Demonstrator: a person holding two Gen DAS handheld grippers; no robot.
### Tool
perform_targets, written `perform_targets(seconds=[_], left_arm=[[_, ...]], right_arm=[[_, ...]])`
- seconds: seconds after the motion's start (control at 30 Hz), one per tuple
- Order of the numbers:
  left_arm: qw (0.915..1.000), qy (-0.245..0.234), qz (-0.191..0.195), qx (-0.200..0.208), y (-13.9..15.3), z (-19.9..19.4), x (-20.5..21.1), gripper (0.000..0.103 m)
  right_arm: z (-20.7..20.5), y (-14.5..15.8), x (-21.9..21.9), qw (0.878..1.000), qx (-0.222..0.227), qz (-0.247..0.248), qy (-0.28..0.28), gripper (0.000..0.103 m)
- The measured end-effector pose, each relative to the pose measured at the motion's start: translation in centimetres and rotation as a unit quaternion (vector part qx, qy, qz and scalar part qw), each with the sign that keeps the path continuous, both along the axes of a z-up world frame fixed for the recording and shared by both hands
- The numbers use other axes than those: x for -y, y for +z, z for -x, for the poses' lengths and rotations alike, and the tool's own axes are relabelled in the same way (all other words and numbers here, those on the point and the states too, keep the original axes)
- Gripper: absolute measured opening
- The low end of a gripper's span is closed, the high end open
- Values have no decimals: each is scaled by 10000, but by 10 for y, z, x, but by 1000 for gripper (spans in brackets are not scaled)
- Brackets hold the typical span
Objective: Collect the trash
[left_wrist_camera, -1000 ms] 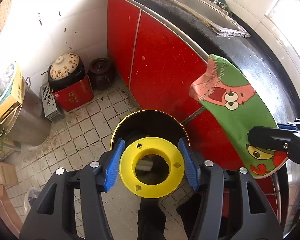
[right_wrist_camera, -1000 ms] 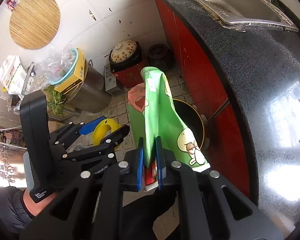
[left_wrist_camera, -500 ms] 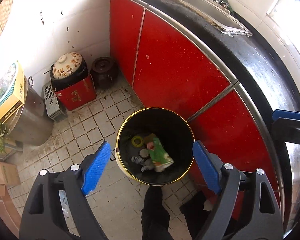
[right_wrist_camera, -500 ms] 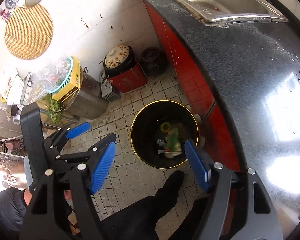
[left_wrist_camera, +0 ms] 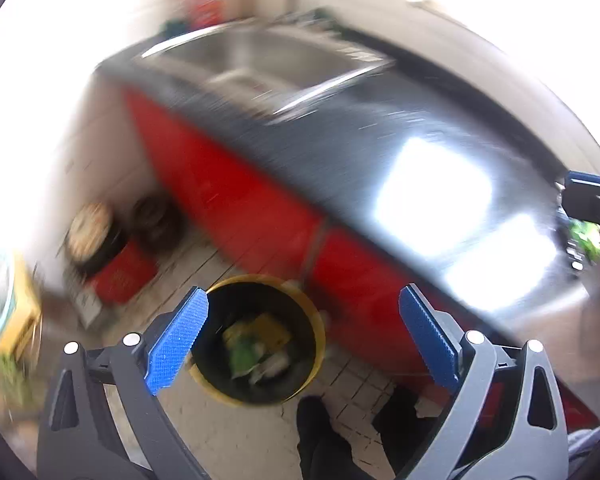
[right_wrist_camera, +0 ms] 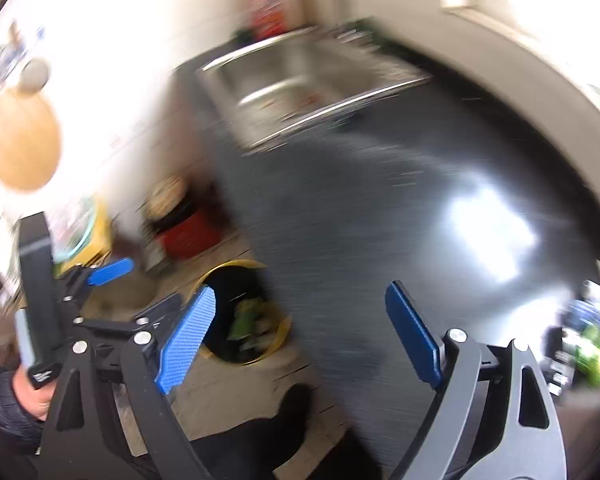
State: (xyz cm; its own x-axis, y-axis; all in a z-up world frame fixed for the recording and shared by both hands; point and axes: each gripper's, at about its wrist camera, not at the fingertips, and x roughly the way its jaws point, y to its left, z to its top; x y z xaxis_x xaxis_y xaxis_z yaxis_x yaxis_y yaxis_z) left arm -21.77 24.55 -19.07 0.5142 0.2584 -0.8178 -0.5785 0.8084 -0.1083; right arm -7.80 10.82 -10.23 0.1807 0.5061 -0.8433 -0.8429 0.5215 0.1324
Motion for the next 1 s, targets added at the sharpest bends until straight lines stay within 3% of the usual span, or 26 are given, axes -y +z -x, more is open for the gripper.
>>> perform_targets(seconds=[0.1,0.23,0.4,0.53,0.63,0.8,1.0], left_arm=[[9974,-689,-103,160,23,-52,30,94],[9850,-1665,-204,405,49,-125,84,94],[9613,-2694,-165,554,71,-195,154,94],[9446,-3243,-195,467,73,-225,205,94],[9351,-3522,-253,312,69,-240,233,94],[9246,-3801,-218,98,61,-251,259,94],[9229,-3847,-179,-62,50,-265,277,94]], right_arm=[[-34,19,51,9969,336,-49,-712,84],[-77,36,132,9816,525,-119,-1832,84],[-109,44,242,9481,613,-102,-3119,84],[-118,40,310,9223,548,-94,-3824,84],[-116,36,344,9110,464,-116,-4096,84],[-118,27,361,9049,362,-115,-4239,84],[-136,19,368,9097,138,-160,-4146,84]])
